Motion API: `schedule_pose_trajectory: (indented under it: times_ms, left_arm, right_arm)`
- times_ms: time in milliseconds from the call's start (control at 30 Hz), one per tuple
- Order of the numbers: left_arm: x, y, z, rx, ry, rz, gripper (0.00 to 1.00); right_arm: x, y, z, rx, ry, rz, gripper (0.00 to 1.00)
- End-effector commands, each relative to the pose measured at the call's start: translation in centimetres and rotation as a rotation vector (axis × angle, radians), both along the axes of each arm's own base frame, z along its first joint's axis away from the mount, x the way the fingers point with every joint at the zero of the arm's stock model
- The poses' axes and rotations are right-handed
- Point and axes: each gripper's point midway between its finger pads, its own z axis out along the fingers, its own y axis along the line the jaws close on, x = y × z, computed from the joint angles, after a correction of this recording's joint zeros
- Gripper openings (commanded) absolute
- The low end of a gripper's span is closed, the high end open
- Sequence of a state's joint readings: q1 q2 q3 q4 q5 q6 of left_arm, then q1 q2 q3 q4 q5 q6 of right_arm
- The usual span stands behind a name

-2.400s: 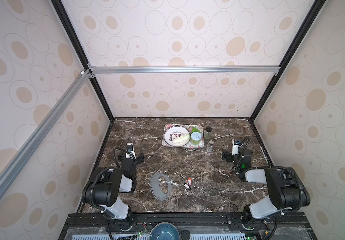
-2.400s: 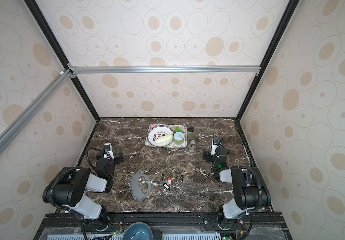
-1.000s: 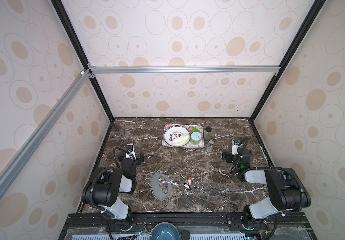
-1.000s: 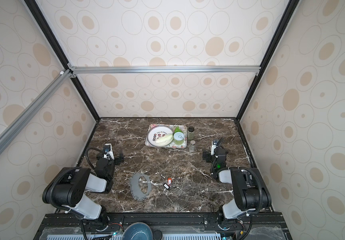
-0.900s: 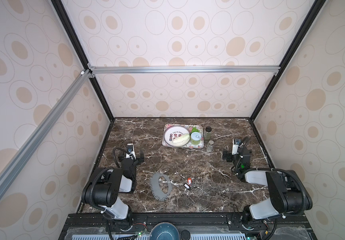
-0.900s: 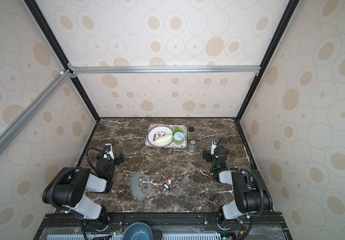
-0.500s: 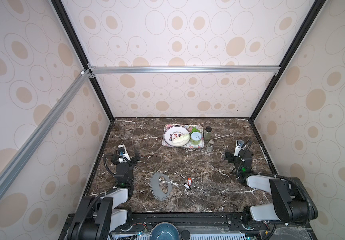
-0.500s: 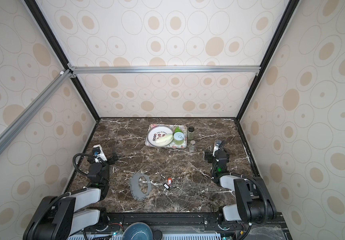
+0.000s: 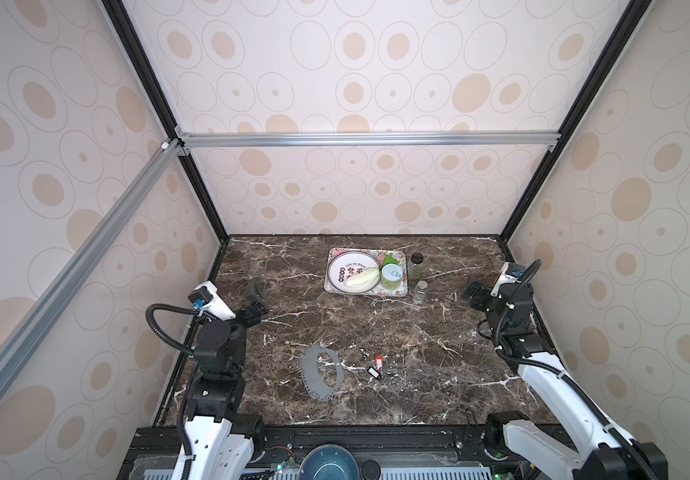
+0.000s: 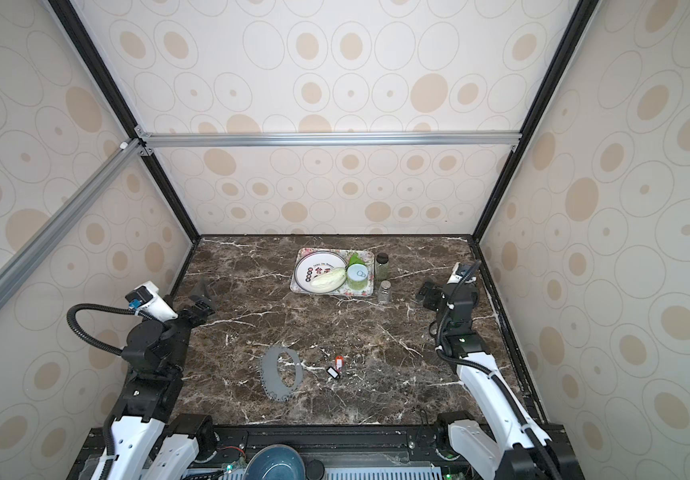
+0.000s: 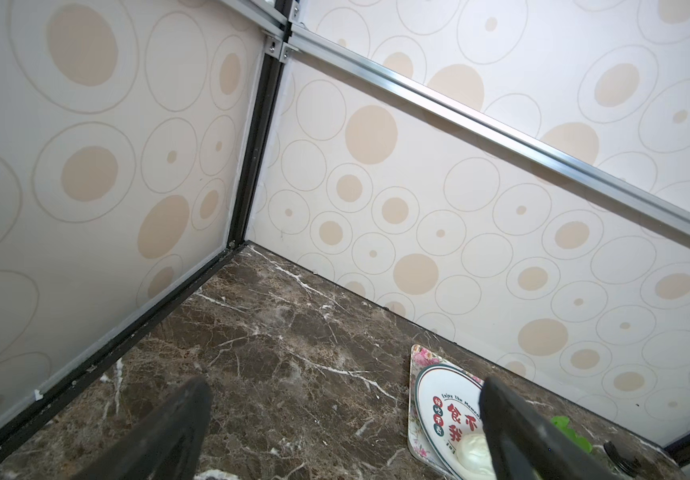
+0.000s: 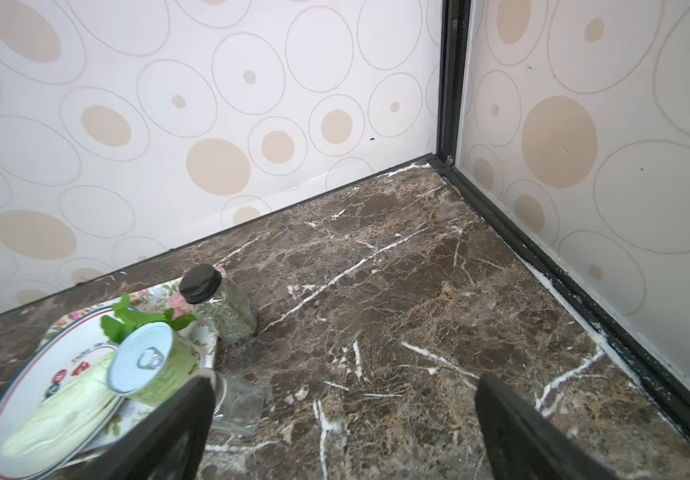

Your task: Put the keys on the keyring

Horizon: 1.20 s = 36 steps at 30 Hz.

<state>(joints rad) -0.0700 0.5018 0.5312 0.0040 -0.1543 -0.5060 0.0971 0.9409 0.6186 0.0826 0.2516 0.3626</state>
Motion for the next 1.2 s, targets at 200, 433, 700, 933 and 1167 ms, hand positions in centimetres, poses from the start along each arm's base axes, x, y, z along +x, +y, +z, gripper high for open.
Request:
schedule_pose_trajectory:
  times_ms: [200, 433, 700, 933, 1167]
  left_arm:
    - [1.5, -2.7, -6.1, -0.306, 0.061, -0.121, 0.98]
    - [1.0, -0.8, -8.4, -0.252, 0.034, -0.017, 0.92]
    - [1.4, -1.6, -9.4, -0.143, 0.031, -0.076, 0.98]
    - [0.8, -1.9, -8.4, -0.104, -0.052, -0.102, 1.00]
    - [0.8, -1.7, -9.7, -0.111, -0.023, -0.089, 1.00]
  right_arm:
    - [-3.3, 4.9, -3.7, 0.178, 0.113, 0.249, 1.00]
    - [-3.5, 7.2, -4.5, 0.274, 0.103, 0.362, 1.00]
    - [-0.2, 8.7, 4.6, 0.322, -0.098, 0.439, 1.00]
    - [2.4, 10.8, 6.8, 0.389, -0.066, 0.523, 1.00]
    - [5.7, 15.3, 6.6, 0.494, -0.080, 0.719, 1.00]
